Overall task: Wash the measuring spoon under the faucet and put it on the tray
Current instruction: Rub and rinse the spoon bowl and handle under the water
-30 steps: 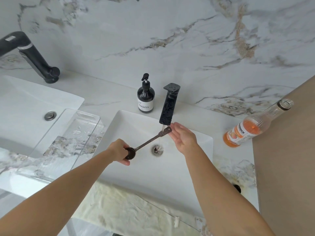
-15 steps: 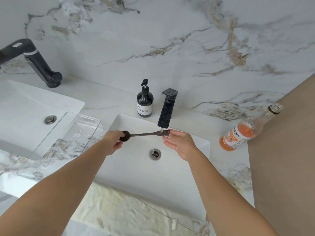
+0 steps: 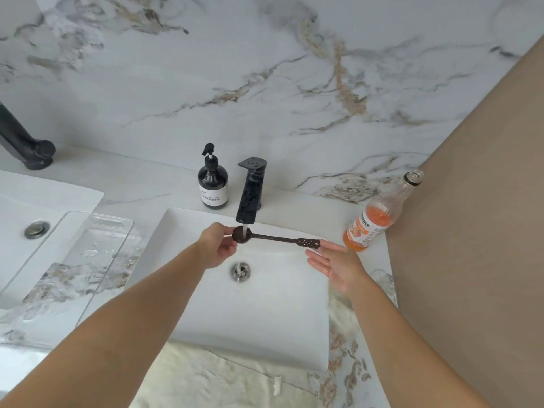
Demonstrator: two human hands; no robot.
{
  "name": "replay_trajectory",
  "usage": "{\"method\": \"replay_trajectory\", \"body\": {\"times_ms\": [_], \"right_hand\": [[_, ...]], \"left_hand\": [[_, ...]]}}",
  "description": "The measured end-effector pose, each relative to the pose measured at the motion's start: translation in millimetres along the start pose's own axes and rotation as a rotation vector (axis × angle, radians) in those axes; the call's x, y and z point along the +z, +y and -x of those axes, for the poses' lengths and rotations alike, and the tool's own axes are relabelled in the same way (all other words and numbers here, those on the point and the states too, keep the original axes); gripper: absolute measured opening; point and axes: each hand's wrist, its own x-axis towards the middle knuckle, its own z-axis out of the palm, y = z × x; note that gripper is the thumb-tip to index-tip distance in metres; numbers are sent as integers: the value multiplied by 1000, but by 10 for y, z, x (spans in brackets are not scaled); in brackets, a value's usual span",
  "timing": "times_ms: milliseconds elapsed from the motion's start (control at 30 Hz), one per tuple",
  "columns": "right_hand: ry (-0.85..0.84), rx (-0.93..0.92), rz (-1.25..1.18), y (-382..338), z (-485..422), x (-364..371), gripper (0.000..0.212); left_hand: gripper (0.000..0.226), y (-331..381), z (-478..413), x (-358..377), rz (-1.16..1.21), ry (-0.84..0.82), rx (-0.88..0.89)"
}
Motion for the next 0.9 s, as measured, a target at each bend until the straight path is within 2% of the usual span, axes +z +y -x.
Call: {"method": "replay_trajectory", "body": {"times_ms": [167,267,333,433,533,633,767,833,900], "right_hand": [[49,12,36,13,140,-223,23],[-72,107,143,74,281,-249,26],[-181,199,217,144,362,-220,27],[-265,279,282,269,440,-138,23],[-305,339,339,410,518,-56,20],[-349,420,287,532,577,-27,20],[-397,523,71,637,620,-28,23],[-351,509,-43,642,642,-18,20],[-259,396,26,621,649,11,15]], "left_hand": [[8,-80,4,210,13,-65,-16],[5,-157,-10,257,-83,-87,-5],[18,-204,-12,281,-98,-121,6],[35,-218,-5,298,141,-95,-9],[32,-197,22,310,473,-184,-71],[20,-210,25,359,561,-260,-116],[22,-220,-36,405,649,-305,-144],[15,-234,-47,438,683,-315,-136],[10,-238,-66,448,718,-308,-135]]}}
